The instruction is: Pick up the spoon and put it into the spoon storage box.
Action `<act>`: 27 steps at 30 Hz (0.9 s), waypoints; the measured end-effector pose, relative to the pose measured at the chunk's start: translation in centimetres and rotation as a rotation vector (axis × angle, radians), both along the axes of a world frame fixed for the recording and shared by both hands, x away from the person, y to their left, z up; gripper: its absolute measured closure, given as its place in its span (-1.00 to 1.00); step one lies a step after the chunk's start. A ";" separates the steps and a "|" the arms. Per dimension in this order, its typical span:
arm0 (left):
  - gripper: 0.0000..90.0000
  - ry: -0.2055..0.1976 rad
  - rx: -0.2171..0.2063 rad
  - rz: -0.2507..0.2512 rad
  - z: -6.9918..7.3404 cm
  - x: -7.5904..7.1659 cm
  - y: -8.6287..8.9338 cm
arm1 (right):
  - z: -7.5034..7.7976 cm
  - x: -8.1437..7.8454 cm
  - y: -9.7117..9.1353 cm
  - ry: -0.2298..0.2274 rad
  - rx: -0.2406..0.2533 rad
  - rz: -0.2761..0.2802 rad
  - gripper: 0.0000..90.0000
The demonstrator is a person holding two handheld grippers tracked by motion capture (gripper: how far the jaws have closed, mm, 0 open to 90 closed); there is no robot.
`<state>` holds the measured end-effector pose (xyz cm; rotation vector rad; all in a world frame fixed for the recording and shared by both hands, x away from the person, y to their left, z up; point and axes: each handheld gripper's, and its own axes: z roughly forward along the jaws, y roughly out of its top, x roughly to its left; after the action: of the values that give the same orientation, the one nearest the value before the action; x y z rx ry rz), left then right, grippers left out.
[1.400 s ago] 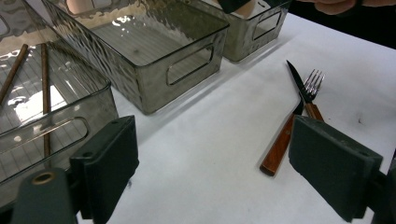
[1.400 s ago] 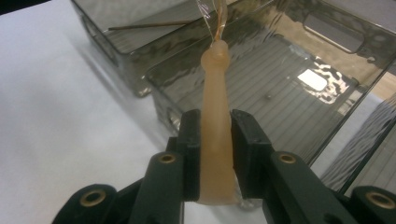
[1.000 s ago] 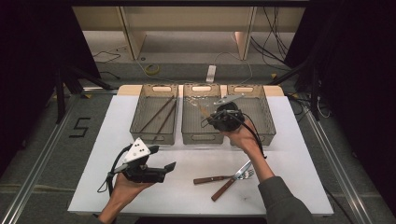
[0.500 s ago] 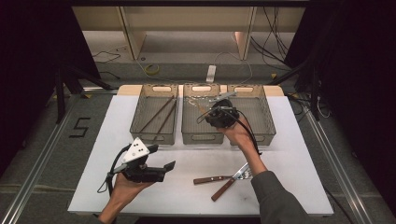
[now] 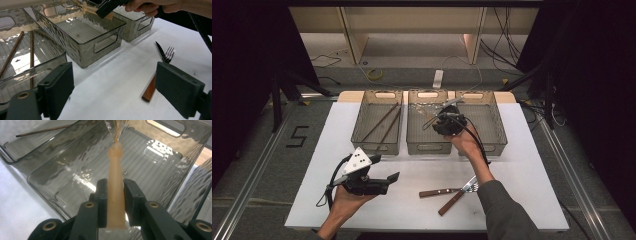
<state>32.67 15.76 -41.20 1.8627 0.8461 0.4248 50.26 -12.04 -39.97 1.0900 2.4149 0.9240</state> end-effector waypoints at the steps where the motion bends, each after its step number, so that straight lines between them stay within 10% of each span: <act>1: -0.66 0.000 0.001 0.000 0.0 0.0 0.0 | -0.1 0.1 0.0 0.002 0.000 -0.001 0.66; 27: -0.66 0.000 0.006 -0.003 0.0 0.0 -0.1 | 0.1 -0.3 0.2 0.041 0.076 0.037 0.31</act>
<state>32.64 15.64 -41.22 1.8690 0.8428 0.4257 50.00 -11.86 -39.84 1.1048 2.4583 1.0232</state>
